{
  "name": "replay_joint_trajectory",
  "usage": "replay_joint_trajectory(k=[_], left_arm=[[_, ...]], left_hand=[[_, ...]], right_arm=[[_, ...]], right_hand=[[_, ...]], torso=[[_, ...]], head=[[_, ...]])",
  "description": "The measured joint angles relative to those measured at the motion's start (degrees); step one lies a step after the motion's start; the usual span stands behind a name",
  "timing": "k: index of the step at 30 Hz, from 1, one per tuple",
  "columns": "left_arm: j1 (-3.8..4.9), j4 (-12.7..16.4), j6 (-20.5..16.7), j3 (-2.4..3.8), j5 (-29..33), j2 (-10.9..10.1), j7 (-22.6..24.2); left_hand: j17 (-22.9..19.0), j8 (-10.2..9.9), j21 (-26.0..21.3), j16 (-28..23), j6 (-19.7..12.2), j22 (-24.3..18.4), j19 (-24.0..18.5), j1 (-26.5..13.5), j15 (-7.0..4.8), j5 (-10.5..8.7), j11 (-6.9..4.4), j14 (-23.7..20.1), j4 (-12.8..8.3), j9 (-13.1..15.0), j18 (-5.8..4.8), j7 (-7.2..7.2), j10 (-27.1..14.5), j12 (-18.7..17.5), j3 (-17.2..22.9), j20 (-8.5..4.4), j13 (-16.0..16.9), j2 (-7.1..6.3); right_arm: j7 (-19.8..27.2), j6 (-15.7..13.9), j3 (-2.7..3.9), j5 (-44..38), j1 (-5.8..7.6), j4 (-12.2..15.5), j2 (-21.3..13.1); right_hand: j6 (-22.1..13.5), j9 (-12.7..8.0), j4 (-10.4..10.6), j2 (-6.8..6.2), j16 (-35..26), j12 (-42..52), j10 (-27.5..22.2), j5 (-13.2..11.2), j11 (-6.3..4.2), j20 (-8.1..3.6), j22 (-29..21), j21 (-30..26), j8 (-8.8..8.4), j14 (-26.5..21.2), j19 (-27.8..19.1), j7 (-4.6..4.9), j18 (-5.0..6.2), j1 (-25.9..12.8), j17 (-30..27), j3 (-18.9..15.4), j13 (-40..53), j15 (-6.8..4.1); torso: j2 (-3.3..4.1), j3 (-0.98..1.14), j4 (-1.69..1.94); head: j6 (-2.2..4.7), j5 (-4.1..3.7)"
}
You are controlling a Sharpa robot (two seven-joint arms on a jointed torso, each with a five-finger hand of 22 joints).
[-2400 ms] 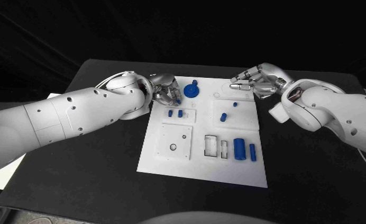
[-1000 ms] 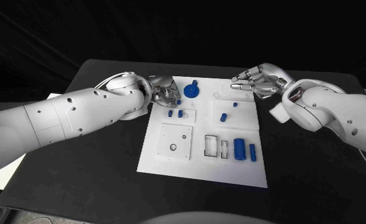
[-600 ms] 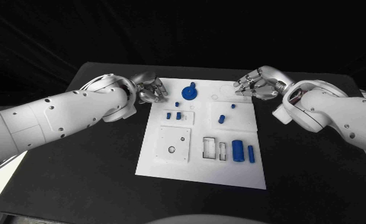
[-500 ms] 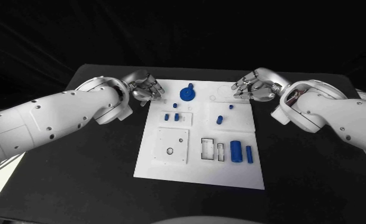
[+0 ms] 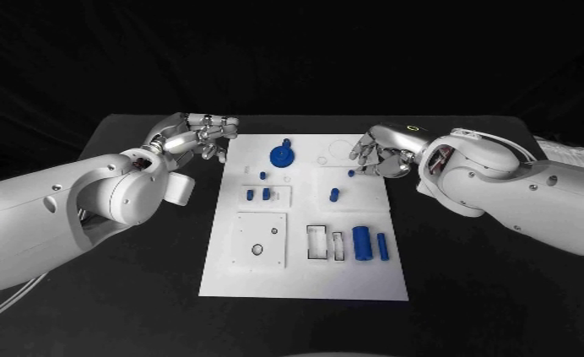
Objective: Assemble the parts on the task board
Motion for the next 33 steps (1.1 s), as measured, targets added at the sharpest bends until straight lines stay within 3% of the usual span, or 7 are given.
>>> replay_joint_trajectory(k=[12, 33], left_arm=[[-0.09, 1.3, -0.4, -0.04, 7.8, -1.3, 3.6], [-0.11, 2.4, -0.6, -0.05, 9.5, -1.5, 4.8]], left_hand=[[-0.3, 0.0, -0.4, 0.0, -0.2, -0.2, 0.2, 0.3, 0.0, 0.0, 0.02, 0.0, -0.3, 0.0, -0.02, -0.2, -1.0, 1.4, -0.8, -0.22, 0.9, 0.32], [-0.9, 0.0, -0.8, 0.0, -0.2, -0.5, 0.2, 0.3, 0.01, 0.0, 0.21, 0.0, -0.3, -0.1, -0.04, -0.2, -2.1, 2.7, -1.4, -0.21, 1.5, 0.77]], right_arm=[[-3.7, 3.3, 0.04, -7.1, 0.03, 2.6, 0.1], [-6.2, 5.3, 0.02, -11.4, -0.05, 0.0, 3.8]], right_hand=[[0.2, -0.2, -0.1, -0.69, 0.0, -0.3, -0.5, -0.5, 0.5, 0.2, -0.7, -0.4, -0.29, 0.0, -0.2, 0.19, 0.0, -0.2, -0.2, 1.7, -2.2, 0.0], [0.9, -0.4, -0.1, -0.69, 0.0, -0.3, 0.1, -2.3, 0.42, 0.2, -1.1, -0.8, -0.5, 0.0, -0.2, 0.36, 0.0, -0.2, -0.2, 7.1, -6.0, 0.0]], torso=[[0.09, 0.05, -0.07], [0.08, 0.08, 0.01]], head=[[0.13, -0.07], [0.02, -0.14]])
